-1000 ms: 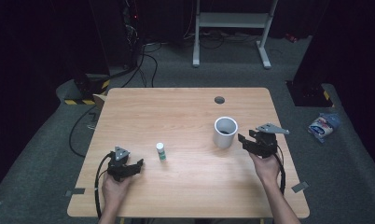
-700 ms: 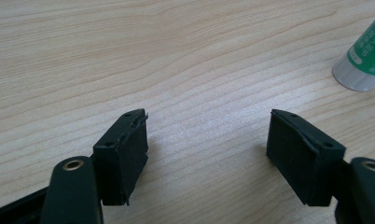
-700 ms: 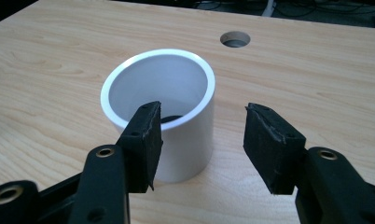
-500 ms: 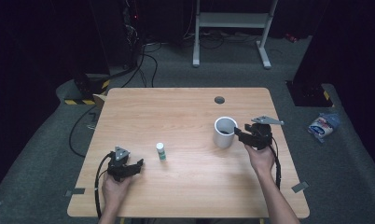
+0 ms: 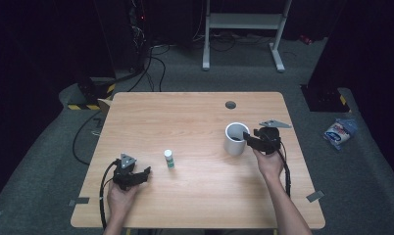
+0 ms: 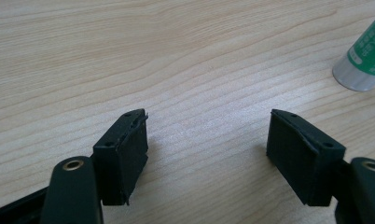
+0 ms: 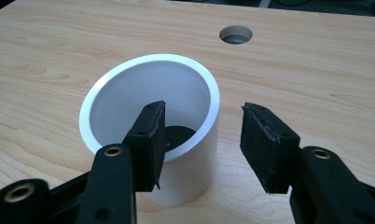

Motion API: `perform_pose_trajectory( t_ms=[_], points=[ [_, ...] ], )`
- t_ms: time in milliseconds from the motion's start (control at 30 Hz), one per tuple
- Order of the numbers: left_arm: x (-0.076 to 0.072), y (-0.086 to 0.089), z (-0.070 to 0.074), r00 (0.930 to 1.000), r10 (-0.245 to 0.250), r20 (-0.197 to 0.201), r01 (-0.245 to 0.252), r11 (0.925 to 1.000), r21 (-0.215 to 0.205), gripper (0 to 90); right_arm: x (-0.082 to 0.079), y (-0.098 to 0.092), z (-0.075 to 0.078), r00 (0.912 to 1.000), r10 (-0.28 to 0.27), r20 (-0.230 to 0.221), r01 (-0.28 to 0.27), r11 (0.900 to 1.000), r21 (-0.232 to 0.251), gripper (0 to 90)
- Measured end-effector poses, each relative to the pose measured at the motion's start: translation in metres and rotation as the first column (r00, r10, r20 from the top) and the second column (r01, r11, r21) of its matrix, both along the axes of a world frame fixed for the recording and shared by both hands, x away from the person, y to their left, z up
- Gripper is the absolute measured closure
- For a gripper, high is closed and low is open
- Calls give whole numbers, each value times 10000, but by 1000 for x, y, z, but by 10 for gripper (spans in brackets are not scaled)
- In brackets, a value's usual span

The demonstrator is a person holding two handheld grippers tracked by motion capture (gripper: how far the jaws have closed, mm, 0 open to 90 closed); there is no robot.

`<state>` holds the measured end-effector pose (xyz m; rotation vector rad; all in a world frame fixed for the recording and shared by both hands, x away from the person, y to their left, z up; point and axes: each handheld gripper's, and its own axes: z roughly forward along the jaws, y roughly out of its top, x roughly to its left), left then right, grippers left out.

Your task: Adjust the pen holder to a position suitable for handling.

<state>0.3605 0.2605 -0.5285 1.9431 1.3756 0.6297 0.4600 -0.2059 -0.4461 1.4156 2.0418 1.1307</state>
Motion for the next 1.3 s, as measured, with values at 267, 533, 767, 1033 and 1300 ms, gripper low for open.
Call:
perform_pose_trajectory(
  t_ms=[267,533,767,1033,1300],
  points=[
    [0,0,0,10000,1,3,-1,10000,10,291,3,3,-3,10000,30,-22,-31,9998,-185,551],
    [0,0,0,10000,6,-1,-6,10000,-11,291,3,7,-5,9998,207,-51,-207,9997,-140,593],
    [0,0,0,10000,2,-1,-2,10000,-5,291,2,8,-5,9998,157,-86,-158,9998,-126,595],
    [0,0,0,10000,-2,-1,2,10000,1,291,-3,13,-4,9990,437,-81,-439,9985,-339,596],
    [0,0,0,10000,5,1,-5,10000,-11,291,-12,21,-4,9972,745,-43,-746,9965,-377,597]
  ],
)
